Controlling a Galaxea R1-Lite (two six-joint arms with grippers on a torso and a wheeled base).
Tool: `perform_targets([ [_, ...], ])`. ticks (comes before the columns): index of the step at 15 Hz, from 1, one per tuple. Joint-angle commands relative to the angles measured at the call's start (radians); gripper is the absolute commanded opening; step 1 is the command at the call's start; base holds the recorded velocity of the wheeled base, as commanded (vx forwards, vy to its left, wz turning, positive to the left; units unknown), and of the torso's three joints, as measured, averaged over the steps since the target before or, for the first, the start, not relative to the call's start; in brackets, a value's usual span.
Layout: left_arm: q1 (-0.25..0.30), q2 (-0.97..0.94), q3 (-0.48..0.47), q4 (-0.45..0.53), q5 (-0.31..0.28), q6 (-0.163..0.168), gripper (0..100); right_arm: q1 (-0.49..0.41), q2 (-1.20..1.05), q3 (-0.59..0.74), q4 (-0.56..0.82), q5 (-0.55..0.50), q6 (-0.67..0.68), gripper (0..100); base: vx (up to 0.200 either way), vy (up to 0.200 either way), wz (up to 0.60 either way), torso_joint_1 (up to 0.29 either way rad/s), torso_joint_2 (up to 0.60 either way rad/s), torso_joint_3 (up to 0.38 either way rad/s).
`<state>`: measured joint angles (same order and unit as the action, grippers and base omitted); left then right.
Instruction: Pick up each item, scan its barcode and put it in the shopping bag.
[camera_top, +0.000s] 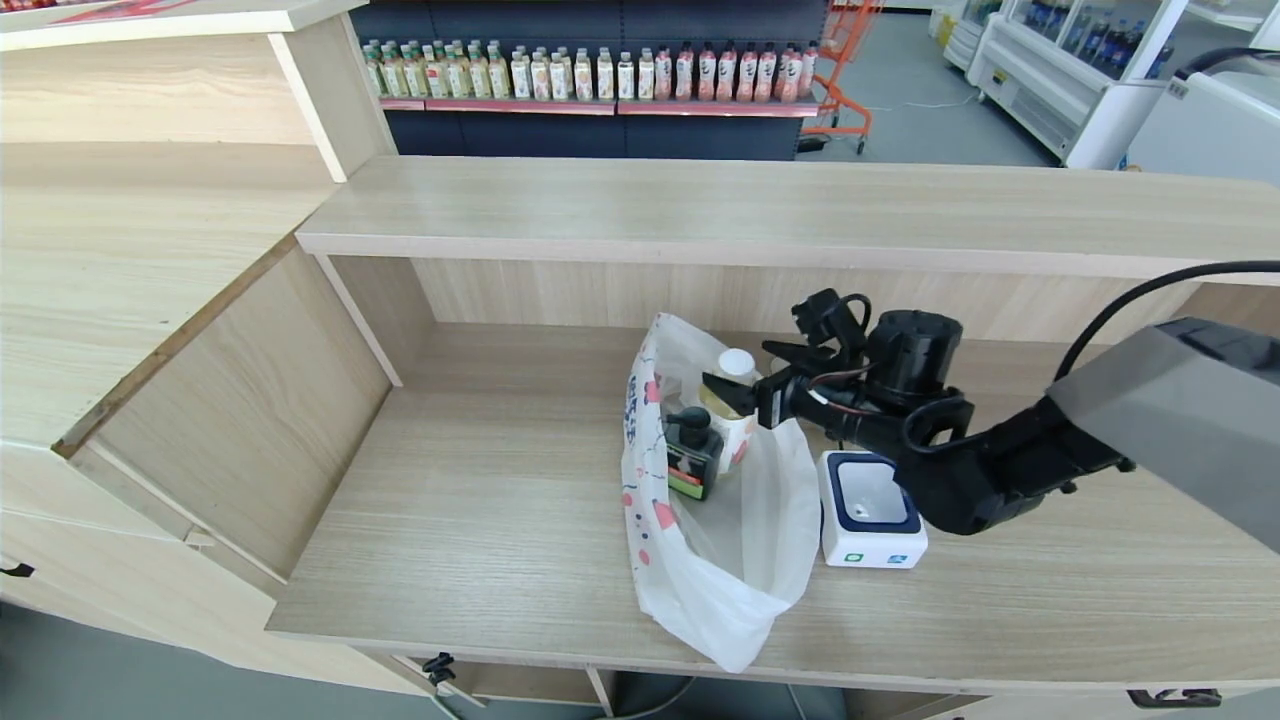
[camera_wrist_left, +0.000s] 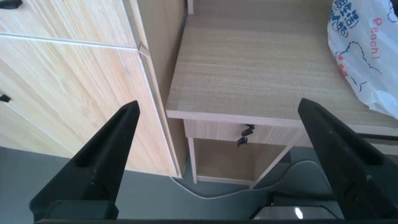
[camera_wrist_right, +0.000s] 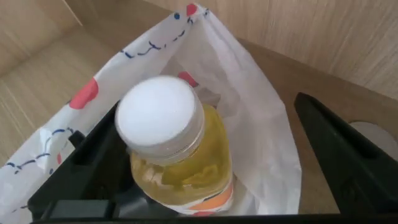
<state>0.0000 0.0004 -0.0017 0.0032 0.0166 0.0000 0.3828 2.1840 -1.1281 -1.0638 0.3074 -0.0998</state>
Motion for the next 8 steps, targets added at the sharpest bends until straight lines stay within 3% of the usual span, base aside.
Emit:
perform_targets([
  [1,0.0,0.0,0.0,0.0,0.0,0.0,100,-0.03,-0.188,0.108,0.019,0.001,0.038,100,0.0,0.0,0.0,0.0,0.0,0.0],
  [4,0.0,0.0,0.0,0.0,0.0,0.0,100,-0.11,-0.469,0.287,0.189,-0.011,0.061,100,0.0,0.0,0.0,0.0,0.0,0.0],
  [6,0.0,0.0,0.0,0.0,0.0,0.0,100,-0.203,-0.797,0.496,0.438,-0.074,0.054,100,0.0,0.0,0.0,0.0,0.0,0.0],
  [8,0.0,0.0,0.0,0.0,0.0,0.0,100,-0.28,-1.02,0.685,0.515,-0.176,0.054,100,0.0,0.0,0.0,0.0,0.0,0.0],
])
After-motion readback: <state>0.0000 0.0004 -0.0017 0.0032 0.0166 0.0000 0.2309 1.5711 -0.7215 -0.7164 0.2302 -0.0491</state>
